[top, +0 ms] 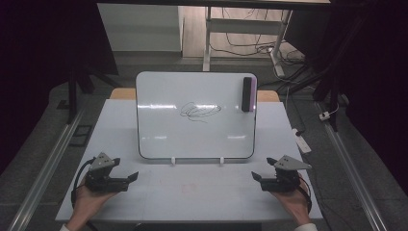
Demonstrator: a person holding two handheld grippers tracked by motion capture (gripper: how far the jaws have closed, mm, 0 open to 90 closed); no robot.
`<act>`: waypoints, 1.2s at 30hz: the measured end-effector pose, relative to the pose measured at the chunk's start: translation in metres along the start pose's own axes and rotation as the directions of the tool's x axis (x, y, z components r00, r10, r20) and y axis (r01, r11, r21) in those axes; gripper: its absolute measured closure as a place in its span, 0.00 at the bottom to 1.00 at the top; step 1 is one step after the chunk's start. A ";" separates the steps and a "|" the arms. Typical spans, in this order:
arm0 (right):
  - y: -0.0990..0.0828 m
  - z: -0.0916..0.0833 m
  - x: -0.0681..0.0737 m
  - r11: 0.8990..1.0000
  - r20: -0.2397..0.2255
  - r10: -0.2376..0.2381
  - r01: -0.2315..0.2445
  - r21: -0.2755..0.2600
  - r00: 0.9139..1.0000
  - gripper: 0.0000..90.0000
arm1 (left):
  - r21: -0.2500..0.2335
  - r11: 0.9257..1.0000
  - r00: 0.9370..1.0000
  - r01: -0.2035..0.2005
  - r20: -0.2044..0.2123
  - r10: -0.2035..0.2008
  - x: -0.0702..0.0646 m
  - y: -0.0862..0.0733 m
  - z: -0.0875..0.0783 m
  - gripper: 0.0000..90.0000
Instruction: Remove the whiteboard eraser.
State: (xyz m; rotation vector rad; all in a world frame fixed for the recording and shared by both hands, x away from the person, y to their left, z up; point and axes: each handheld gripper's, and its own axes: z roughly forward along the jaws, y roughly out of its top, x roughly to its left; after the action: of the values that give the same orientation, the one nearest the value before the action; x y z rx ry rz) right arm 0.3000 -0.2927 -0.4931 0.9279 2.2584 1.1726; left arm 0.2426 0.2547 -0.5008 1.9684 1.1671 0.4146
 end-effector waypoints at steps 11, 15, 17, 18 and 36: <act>-0.001 0.000 0.001 1.000 0.019 0.012 -0.012 0.005 1.000 0.22 | 0.002 1.000 1.000 0.005 0.020 -0.005 -0.002 0.001 -0.001 0.13; 0.000 -0.001 0.000 1.000 0.022 0.017 -0.017 -0.007 1.000 0.23 | 0.005 1.000 0.999 0.009 0.033 -0.010 -0.002 0.002 -0.001 0.13; 0.005 -0.002 0.001 1.000 0.016 0.023 -0.023 -0.022 1.000 0.23 | 0.004 1.000 0.999 0.009 0.039 -0.009 -0.002 0.003 -0.001 0.13; 0.007 -0.003 0.002 0.999 0.018 0.019 -0.018 -0.027 1.000 0.23 | 0.003 1.000 0.999 0.011 0.038 -0.011 -0.002 0.003 -0.001 0.13; 0.104 0.002 -0.011 0.981 0.070 0.095 -0.081 -0.175 0.993 0.25 | 0.013 1.000 0.998 0.013 0.060 -0.014 -0.001 0.003 -0.001 0.13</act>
State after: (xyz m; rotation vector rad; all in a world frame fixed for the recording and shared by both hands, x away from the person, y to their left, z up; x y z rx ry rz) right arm 0.3465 -0.2565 -0.4066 0.9958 2.0367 1.3230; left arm 0.2431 0.2532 -0.4980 1.9688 1.1473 0.3401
